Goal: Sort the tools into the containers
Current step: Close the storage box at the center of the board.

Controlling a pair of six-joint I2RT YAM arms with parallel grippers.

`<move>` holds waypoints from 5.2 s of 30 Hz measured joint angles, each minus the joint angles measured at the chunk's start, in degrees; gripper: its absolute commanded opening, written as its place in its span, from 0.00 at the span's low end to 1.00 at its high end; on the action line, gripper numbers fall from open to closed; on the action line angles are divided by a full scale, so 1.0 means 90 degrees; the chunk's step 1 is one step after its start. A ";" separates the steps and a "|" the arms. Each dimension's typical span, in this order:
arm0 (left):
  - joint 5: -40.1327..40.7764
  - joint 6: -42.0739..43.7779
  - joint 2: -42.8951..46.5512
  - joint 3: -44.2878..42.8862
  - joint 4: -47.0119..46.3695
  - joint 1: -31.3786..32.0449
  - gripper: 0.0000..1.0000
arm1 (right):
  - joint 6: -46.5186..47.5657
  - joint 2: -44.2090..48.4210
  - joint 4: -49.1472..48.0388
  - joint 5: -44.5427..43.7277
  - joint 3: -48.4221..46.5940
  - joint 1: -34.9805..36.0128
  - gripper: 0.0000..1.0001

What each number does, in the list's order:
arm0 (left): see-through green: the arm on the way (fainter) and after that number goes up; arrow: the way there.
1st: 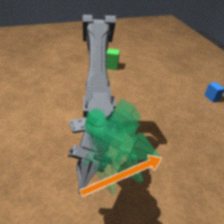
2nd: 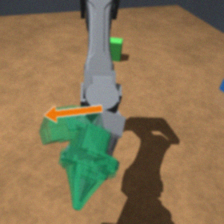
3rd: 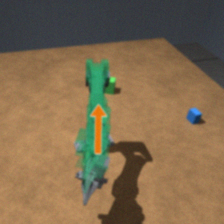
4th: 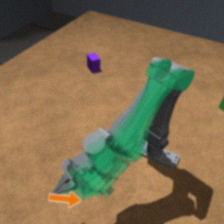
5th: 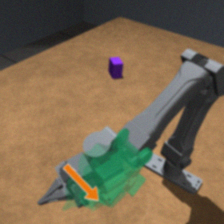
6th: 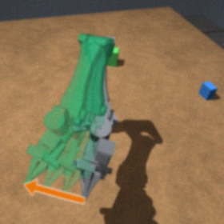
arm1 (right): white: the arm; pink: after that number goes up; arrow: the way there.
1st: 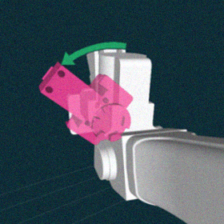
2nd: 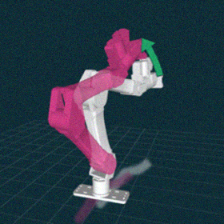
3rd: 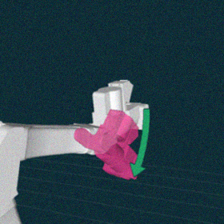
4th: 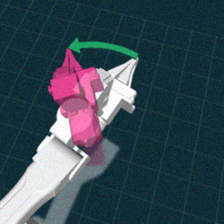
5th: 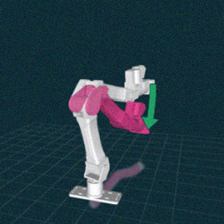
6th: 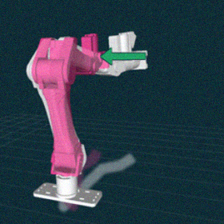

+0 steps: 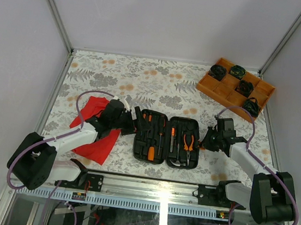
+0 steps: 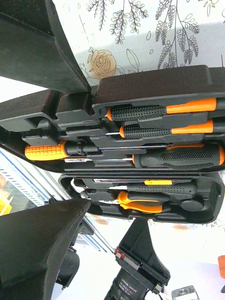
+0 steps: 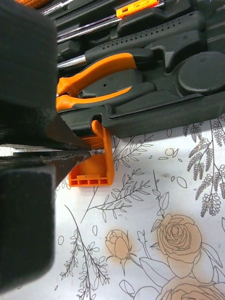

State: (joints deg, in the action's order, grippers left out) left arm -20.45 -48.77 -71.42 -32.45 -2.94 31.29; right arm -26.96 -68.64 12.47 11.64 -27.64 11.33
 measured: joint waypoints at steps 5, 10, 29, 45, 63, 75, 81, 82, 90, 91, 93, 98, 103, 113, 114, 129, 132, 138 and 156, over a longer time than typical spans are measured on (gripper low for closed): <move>0.0211 -0.0053 -0.0005 -0.0051 0.0010 0.0112 0.86 | 0.0007 -0.0012 -0.0019 -0.0019 0.0000 -0.0017 0.01; 0.0311 -0.0078 -0.0002 -0.0083 0.0032 0.0155 0.86 | 0.0024 -0.0029 -0.0087 -0.0044 0.0000 -0.0024 0.01; -0.0036 -0.0464 0.0357 -0.0964 -0.0707 0.0879 0.85 | 0.0041 -0.0192 -0.0432 0.0007 0.0000 -0.0029 0.00; -0.0177 -0.0838 -0.0260 -0.1124 -0.1785 0.1608 0.85 | -0.0034 -0.0364 -0.0682 0.0437 0.0010 -0.0015 0.00; -0.0493 -0.0843 -0.1392 -0.1360 -0.1940 0.1931 0.84 | -0.0289 -0.0381 -0.0986 0.1030 0.0226 0.0019 0.00; -0.0097 -0.0032 -0.1049 -0.1860 -0.0488 0.1936 0.84 | -0.0391 0.0226 -0.0486 0.0702 0.0306 0.0085 0.02; 0.0770 0.0435 -0.0782 -0.1977 0.0583 0.1936 0.84 | -0.0393 0.0296 -0.0209 0.0418 0.0260 0.0097 0.01; 0.0916 0.0488 -0.0767 -0.1977 0.0748 0.1936 0.84 | -0.0396 0.0330 -0.0061 0.0274 0.0214 0.0117 0.01; 0.2067 0.0903 -0.0563 -0.1979 0.2050 0.1936 0.85 | -0.0454 0.0571 0.0889 -0.0398 -0.0306 0.0753 0.01; 0.2174 0.0935 -0.0527 -0.1979 0.2144 0.1936 0.86 | -0.0493 0.0571 0.0918 -0.0410 -0.0330 0.0857 0.02; 0.2346 0.0957 -0.0476 -0.1982 0.2290 0.1936 0.86 | -0.0600 0.0571 0.0957 -0.0478 -0.0340 0.1137 0.02; 0.2747 0.0962 -0.0372 -0.1982 0.2579 0.1872 0.89 | -0.0894 0.0427 0.0925 -0.0561 -0.0338 0.1620 0.02; 0.2812 0.1037 -0.0287 -0.1982 0.2623 0.1787 0.91 | -0.1188 -0.0109 0.0406 -0.0406 -0.0347 0.2028 0.03; 0.2827 0.1190 -0.0272 -0.1982 0.2776 0.1661 0.94 | -0.1576 -0.0716 -0.0821 0.0097 -0.0435 0.2327 0.27; 0.2829 0.1197 -0.0265 -0.1979 0.2786 0.1632 0.94 | -0.1559 -0.0656 -0.0801 0.0015 -0.0435 0.2329 0.29; 0.2373 0.1661 -0.0206 -0.1477 0.2210 0.1469 0.93 | -0.2305 0.2181 -0.0894 -0.1532 0.0940 0.2339 0.67; 0.2227 0.1722 -0.0355 -0.1355 0.1872 0.1469 0.93 | -0.2499 0.2363 -0.1047 -0.1583 0.1107 0.2339 0.69; 0.2018 0.1829 -0.0743 -0.1226 0.1464 0.1469 0.92 | -0.2744 0.2640 -0.1331 -0.1576 0.1365 0.2339 0.69; 0.1693 0.1593 -0.1394 -0.1205 0.1141 0.1469 0.85 | -0.3398 0.3109 -0.1906 -0.1710 0.2188 0.2339 0.82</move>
State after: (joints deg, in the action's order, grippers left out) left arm -5.21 -34.44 -83.96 -43.29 7.33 44.51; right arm -57.54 -40.66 -4.69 -3.75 -7.94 32.38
